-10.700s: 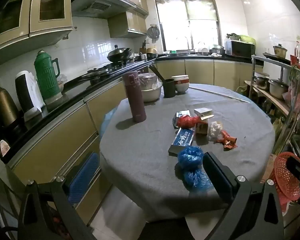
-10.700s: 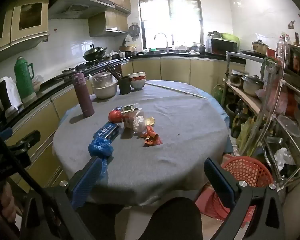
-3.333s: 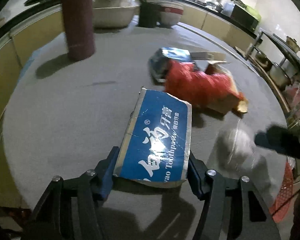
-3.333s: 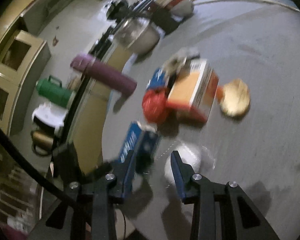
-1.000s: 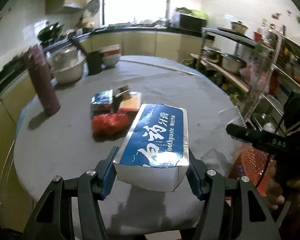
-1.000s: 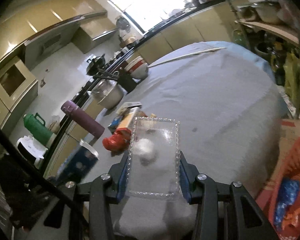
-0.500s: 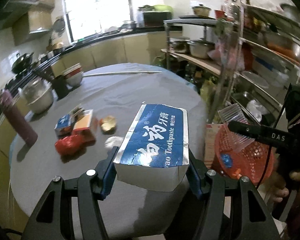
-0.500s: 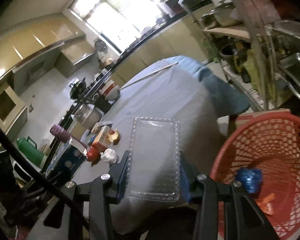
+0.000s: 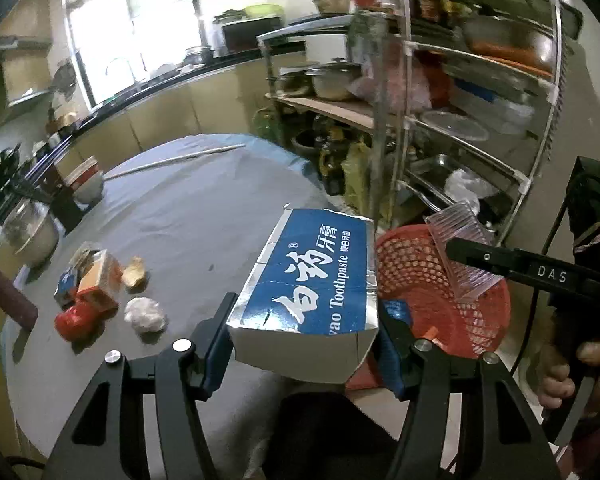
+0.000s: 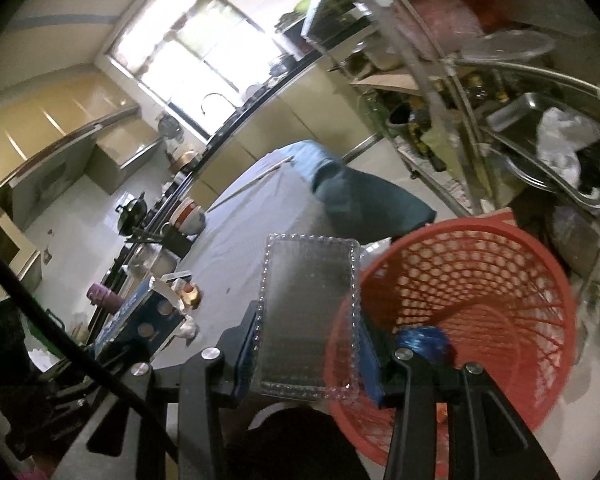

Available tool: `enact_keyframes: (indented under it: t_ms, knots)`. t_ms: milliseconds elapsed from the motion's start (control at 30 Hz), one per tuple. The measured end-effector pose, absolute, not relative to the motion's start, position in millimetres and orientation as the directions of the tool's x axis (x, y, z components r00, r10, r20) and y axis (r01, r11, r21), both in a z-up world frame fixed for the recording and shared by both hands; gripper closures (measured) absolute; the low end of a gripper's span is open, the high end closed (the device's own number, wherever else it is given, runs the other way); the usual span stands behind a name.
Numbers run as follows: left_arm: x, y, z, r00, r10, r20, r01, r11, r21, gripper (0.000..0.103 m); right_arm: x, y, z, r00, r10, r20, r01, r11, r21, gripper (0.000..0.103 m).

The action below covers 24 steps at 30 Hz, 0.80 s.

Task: Collect trash
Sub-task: 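Carry the tray and toothpaste box to the red basket and release both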

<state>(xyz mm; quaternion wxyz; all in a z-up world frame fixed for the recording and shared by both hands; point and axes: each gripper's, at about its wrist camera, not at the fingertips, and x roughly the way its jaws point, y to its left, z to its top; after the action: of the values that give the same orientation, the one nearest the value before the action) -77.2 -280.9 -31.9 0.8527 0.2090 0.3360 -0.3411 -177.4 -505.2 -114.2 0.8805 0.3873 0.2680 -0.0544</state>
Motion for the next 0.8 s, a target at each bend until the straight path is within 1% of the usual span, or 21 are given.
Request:
enact_keyframes:
  t_ms: [333, 600, 667, 800]
  knots:
    - [-96.2, -320.0, -44.7, 0.500, -0.457, -0.735, 0.777, 0.611, 0.149, 0.040, -206.3, -535.7, -131.0, 0.851, 0.077, -0.520, 0.361, 0.633, 0.685, 0.056]
    - [-100.1, -342.8, -61.7, 0.371, -0.518, -0.771, 0.843, 0.536, 0.047, 0.039, -219.8, -554.6, -146.4, 0.845, 0.056, -0.531, 0.409, 0.571, 0.712, 0.055]
    - [-99.6, -350.5, -67.4, 0.316, -0.536, -0.783, 0.865, 0.502, 0.006, 0.039, -222.7, -558.3, -150.0, 0.845, 0.053, -0.533, 0.421, 0.548, 0.723, 0.055]
    - [-99.8, -365.4, -76.6, 0.264, -0.539, -0.800, 0.882, 0.470, -0.026, 0.039, -224.8, -562.4, -154.0, 0.838, 0.057, -0.543, 0.446, 0.504, 0.740, 0.050]
